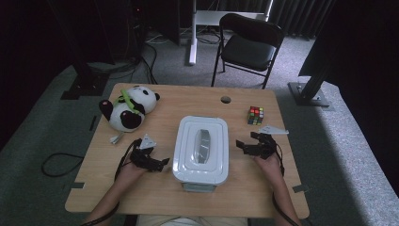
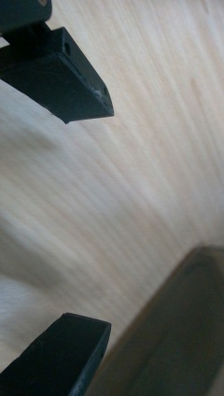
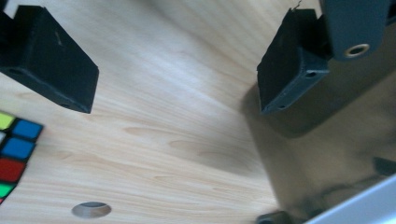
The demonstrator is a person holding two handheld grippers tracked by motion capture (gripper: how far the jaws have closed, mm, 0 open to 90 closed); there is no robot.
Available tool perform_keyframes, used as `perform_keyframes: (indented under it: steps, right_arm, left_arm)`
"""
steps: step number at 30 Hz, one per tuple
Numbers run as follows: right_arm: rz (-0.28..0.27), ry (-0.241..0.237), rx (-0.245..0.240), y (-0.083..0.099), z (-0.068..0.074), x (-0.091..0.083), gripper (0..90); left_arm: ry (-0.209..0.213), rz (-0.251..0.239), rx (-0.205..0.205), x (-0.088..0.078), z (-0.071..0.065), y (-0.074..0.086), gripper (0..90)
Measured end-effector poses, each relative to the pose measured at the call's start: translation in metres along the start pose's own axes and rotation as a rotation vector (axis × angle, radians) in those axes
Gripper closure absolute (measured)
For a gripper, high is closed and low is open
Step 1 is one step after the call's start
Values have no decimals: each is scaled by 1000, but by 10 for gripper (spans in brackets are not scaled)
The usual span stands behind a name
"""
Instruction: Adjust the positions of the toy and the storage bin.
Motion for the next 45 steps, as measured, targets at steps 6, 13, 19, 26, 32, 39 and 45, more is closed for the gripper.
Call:
perform_keyframes:
  steps: [6, 13, 19, 26, 32, 39, 45]
  right_arm:
    - [-35, 100, 0, -11, -17, -3, 118]
    - [-46, 240, 21, -24, -43, -3, 119]
    - [-15, 325, 51, -32, -60, 5, 122]
    - [-6, 365, 92, -40, -77, 21, 121]
    - [14, 388, 132, -40, -94, 33, 122]
    - [34, 406, 158, -38, -105, 41, 135]
    - [46, 408, 176, -34, -111, 48, 146]
  left_arm:
    - [31, 29, -24, -8, 6, 9, 17]
    - [7, 37, -27, -11, 10, 18, 17]
    - [-22, 46, -12, -12, 11, 23, 16]
    - [-30, 60, -11, -12, 11, 27, 17]
    - [-46, 72, 14, -11, 9, 29, 17]
    - [-37, 78, 19, -9, 8, 29, 17]
    - [-26, 77, 10, -9, 8, 30, 17]
Point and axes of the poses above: each handheld gripper's, and its own axes: x roughly forward along the jaws, y roughly out of its underside, z roughly to its left, the point moved 3 cm from there along x, roughly forward along the jaws, and after that the axes turned 11 degrees about -y, right-handed, at the moved point
